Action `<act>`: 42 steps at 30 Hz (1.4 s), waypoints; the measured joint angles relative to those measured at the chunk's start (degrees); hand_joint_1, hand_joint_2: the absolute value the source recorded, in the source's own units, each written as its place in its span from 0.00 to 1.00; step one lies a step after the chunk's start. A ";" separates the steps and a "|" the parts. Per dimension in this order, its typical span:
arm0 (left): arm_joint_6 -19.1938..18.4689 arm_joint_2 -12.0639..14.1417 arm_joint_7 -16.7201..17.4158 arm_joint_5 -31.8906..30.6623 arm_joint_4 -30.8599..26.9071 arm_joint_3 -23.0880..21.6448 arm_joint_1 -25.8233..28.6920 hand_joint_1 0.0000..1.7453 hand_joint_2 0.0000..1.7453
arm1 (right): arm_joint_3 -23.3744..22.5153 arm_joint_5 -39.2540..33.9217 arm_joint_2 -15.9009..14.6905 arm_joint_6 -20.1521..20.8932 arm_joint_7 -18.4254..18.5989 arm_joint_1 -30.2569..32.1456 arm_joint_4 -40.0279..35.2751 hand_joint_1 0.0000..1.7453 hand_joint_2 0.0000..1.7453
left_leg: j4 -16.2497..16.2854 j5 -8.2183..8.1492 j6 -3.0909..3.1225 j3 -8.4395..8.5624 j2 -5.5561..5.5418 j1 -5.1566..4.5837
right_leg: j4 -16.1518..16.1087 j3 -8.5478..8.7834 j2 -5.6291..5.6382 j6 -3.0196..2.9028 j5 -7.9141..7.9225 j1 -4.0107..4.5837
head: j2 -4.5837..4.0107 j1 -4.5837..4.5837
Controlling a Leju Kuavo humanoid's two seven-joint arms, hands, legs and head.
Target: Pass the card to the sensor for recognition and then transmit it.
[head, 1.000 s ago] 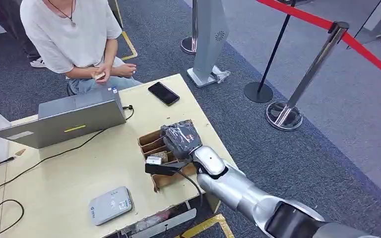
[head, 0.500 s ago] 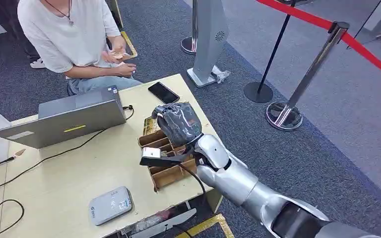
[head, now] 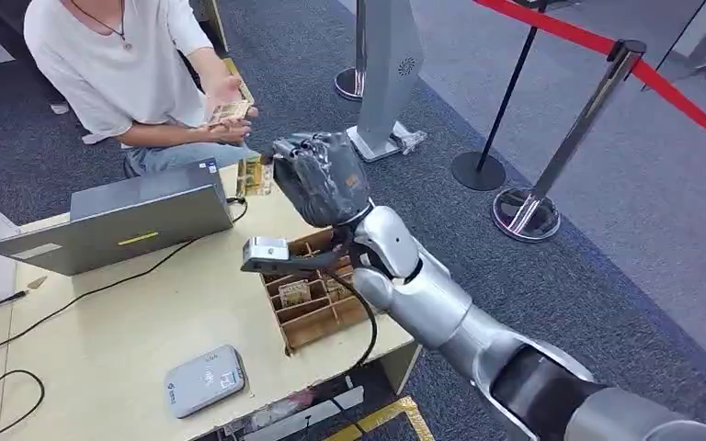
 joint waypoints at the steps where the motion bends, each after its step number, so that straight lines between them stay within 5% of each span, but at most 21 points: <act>1: 0.00 -0.02 0.00 -0.09 0.00 -0.06 -0.01 0.00 0.00 | 0.15 0.09 0.67 0.02 0.17 -1.46 1.17 1.00 1.00 | 0.00 0.00 0.00 0.01 0.00 0.00 | 0.01 0.00 0.00 0.00 0.00 0.00 | 0.00 -0.02; 7: -0.46 -0.44 0.18 -1.42 0.00 -1.31 -0.23 0.00 0.00 | 0.74 2.82 4.83 -1.90 2.03 -9.91 10.47 1.00 1.00 | 0.00 0.07 0.00 0.01 -0.03 0.00 | 0.02 0.00 -0.01 -0.01 0.01 0.00 | 0.00 -0.02; 15: -0.63 -0.48 0.37 -1.75 0.00 -2.32 -0.31 0.00 0.00 | 0.81 3.87 6.99 -2.36 2.78 -12.65 15.78 1.00 1.00 | 0.00 0.06 0.01 -0.01 -0.06 -0.01 | 0.00 0.00 -0.03 0.00 0.00 0.00 | 0.00 0.00; 19: -2.82 -0.42 8.97 -5.38 0.00 -3.78 -0.61 0.00 0.00 | 0.74 5.55 7.98 -3.39 3.63 -15.52 21.93 1.00 1.00 | 0.00 0.07 0.01 0.00 -0.05 -0.01 | 0.00 0.00 -0.02 0.01 0.03 0.00 | 0.00 -0.02; 23: -4.02 -0.22 9.84 -6.49 0.00 -5.20 -0.60 0.00 0.00 | -0.59 5.35 8.41 -5.99 3.65 -19.13 31.74 1.00 1.00 | 0.01 0.13 0.06 -0.01 -0.15 -0.01 | 0.00 0.01 -0.13 0.03 0.05 0.00 | 0.00 0.00; 33: -7.67 4.59 10.05 -7.10 0.00 -6.56 1.07 0.00 0.00 | -2.95 5.49 8.48 -6.40 3.26 -23.45 44.34 1.00 1.00 | 0.00 0.12 0.06 -0.02 -0.13 0.00 | 0.01 -0.02 -0.07 0.02 0.04 0.00 | 0.00 -0.02; 35: -7.56 5.01 10.45 -7.04 0.00 -6.58 1.27 0.00 0.00 | -3.04 5.49 8.72 -6.05 2.86 -24.34 45.83 0.17 1.00 | 0.00 0.12 0.06 -0.02 -0.13 0.01 | 0.02 -0.01 -0.07 0.02 0.04 0.01 | 0.00 -0.02; 36: -7.50 5.22 10.60 -7.04 0.00 -6.58 1.39 0.00 0.00 | -3.04 5.47 8.96 -5.99 2.78 -24.73 46.66 0.00 1.00 | -0.01 0.12 0.06 -0.02 -0.13 0.01 | 0.02 -0.02 -0.07 0.02 0.04 0.01 | 0.00 -0.02; 42: -7.34 5.92 12.18 -6.93 0.00 -6.58 1.89 0.00 0.00 | -3.06 5.51 10.49 -5.68 2.82 -26.64 50.16 0.00 1.00 | 0.00 0.12 0.06 -0.02 -0.13 0.00 | 0.02 -0.01 -0.08 0.02 0.04 0.02 | 0.00 0.00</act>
